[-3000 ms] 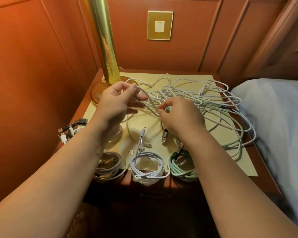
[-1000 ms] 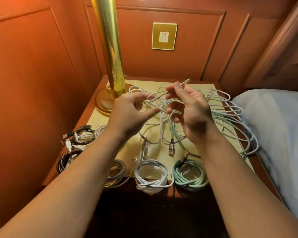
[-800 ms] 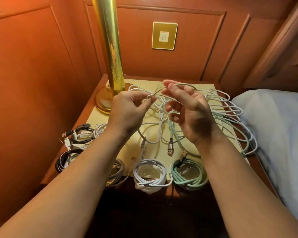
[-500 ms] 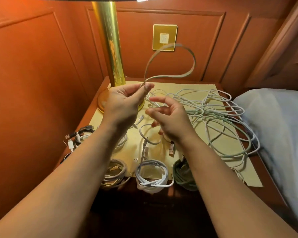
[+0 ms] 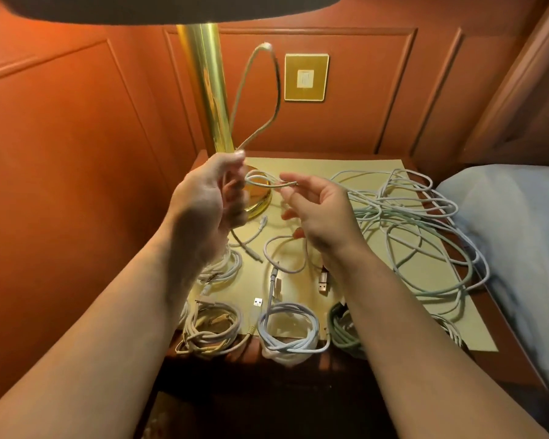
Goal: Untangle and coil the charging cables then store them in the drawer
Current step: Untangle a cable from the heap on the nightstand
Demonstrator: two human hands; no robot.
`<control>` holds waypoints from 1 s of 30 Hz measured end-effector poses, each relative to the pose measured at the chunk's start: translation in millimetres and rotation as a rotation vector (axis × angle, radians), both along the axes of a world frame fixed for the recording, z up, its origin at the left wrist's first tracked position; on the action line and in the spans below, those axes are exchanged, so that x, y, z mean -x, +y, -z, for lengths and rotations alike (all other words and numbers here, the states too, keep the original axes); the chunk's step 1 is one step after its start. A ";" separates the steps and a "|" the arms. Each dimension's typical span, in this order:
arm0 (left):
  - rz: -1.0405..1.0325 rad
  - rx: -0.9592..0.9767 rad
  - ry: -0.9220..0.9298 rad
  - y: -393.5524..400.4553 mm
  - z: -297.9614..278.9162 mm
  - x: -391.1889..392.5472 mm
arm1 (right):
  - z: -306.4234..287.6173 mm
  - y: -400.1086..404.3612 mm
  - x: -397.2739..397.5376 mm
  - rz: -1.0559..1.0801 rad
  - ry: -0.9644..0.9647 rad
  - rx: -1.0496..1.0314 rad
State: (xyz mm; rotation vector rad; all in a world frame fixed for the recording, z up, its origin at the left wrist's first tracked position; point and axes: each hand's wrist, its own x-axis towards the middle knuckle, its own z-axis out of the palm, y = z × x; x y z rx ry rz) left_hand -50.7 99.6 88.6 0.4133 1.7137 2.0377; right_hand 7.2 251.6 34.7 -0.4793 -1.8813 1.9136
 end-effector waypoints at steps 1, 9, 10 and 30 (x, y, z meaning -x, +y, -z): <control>-0.027 0.039 0.026 -0.2 1.6 0.7 | -0.9 -0.7 -0.9 0.004 0.040 -0.036; -0.069 0.215 0.247 0.7 6.3 -1.0 | 9.2 0.2 -4.6 0.071 0.188 -0.390; -0.068 0.222 0.252 1.5 6.5 -2.4 | 10.7 0.0 -4.3 0.072 0.194 -0.460; 0.116 -0.185 0.126 -14.0 -3.0 0.0 | 13.2 9.4 -6.2 0.111 -0.331 -0.817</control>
